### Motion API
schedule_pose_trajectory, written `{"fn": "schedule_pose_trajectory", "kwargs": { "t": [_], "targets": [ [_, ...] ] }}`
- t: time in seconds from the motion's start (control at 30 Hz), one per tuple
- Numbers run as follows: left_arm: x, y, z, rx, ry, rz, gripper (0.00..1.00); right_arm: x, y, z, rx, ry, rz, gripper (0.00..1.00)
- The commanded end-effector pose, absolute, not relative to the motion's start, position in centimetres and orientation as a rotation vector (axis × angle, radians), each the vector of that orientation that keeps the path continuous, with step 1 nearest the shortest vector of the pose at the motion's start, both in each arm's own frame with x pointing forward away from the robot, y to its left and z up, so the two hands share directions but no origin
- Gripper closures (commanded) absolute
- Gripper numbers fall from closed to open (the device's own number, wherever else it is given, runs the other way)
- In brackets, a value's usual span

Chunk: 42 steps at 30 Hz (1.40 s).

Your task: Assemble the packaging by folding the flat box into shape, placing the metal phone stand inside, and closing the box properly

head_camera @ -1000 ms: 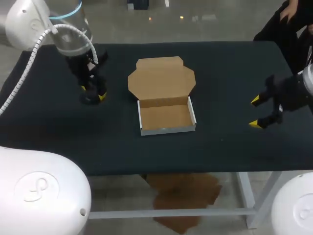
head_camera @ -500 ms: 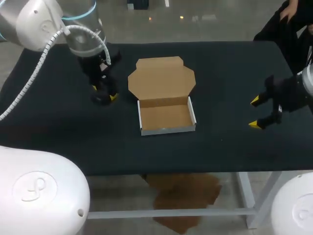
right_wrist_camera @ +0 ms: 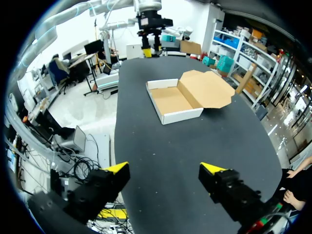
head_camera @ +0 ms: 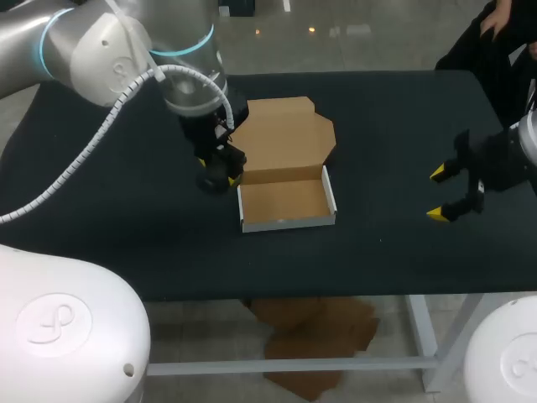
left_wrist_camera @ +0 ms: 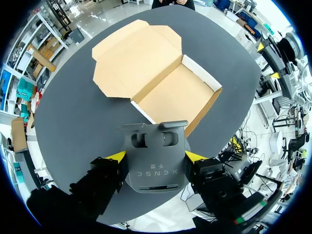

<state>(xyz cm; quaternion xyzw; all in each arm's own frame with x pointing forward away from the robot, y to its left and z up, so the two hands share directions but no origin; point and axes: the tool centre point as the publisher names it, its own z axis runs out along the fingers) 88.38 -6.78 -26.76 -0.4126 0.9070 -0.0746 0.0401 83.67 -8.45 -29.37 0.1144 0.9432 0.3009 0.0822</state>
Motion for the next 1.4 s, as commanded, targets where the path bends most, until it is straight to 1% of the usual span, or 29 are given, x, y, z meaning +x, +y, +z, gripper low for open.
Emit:
{"fn": "schedule_pose_trajectory", "kwargs": {
  "t": [0.03, 0.5, 0.97, 1.4],
  "targets": [
    [88.5, -8.9, -27.9, -1.250, 2.776, -0.211, 1.00, 83.6, -8.5, -29.3, 0.340, 2.816, 0.903, 0.00],
    [90.0, -14.9, -31.2, -1.116, 2.826, -0.179, 1.00, 83.6, -8.5, -29.3, 0.340, 2.816, 0.903, 0.00],
    [92.8, -17.4, -34.0, -1.091, 2.830, -0.185, 1.00, 83.6, -8.5, -29.3, 0.340, 2.816, 0.903, 0.00],
    [94.1, -19.5, -36.1, -1.098, 2.828, -0.219, 1.00, 83.6, -8.5, -29.3, 0.340, 2.816, 0.903, 0.00]
  ]
}}
